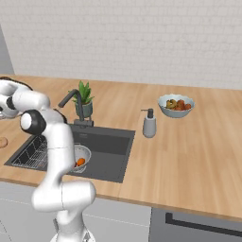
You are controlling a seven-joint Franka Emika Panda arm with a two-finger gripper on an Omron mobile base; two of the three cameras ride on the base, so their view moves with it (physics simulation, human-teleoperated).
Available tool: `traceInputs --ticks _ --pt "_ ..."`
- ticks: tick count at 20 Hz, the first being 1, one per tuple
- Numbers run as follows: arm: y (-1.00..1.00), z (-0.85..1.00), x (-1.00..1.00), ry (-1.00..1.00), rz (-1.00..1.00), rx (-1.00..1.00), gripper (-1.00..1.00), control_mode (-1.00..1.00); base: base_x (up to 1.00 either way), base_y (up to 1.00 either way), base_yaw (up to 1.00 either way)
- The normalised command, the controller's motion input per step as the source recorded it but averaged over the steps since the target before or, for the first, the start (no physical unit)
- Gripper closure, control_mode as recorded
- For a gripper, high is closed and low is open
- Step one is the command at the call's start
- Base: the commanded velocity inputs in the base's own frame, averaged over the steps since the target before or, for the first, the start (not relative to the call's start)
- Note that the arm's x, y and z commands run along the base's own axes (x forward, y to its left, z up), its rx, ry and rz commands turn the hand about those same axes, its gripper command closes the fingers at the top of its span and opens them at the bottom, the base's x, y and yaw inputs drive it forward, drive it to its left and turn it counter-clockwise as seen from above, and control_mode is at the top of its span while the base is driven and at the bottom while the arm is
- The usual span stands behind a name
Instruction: Put the colander in the sink, put the tangerine, peach, apple in the colander, and turn on the sink faucet and pour water over the colander.
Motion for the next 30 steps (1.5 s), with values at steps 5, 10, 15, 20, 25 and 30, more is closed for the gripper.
traceInputs --ticks 5,10,15,20,25,30 --pt "1.0 -0.07 -0.03 0.25 -0.15 -0.31 -1.0 -1.0 0.0 0.0 0.0" --pt "0.86 0.07 -0.22 0.29 -0.17 -0.23 -1.0 -1.0 0.0 0.0 0.0" --pt "0.57 0.09 -0.26 0.38 -0.15 -0.17 -1.0 -1.0 0.0 0.0 0.0" --pt "0.03 0.17 -0.22 0.23 -0.18 -0.14 -1.0 -1.0 0.0 0.0 0.0" --pt "-0.01 0.2 -0.1 0.05 -0.05 -0.08 -1.0 -1.0 0.0 0.0 0.0" --pt "0.0 0.03 0.0 0.0 0.0 0.0 -1.0 -1.0 0.0 0.0 0.0"
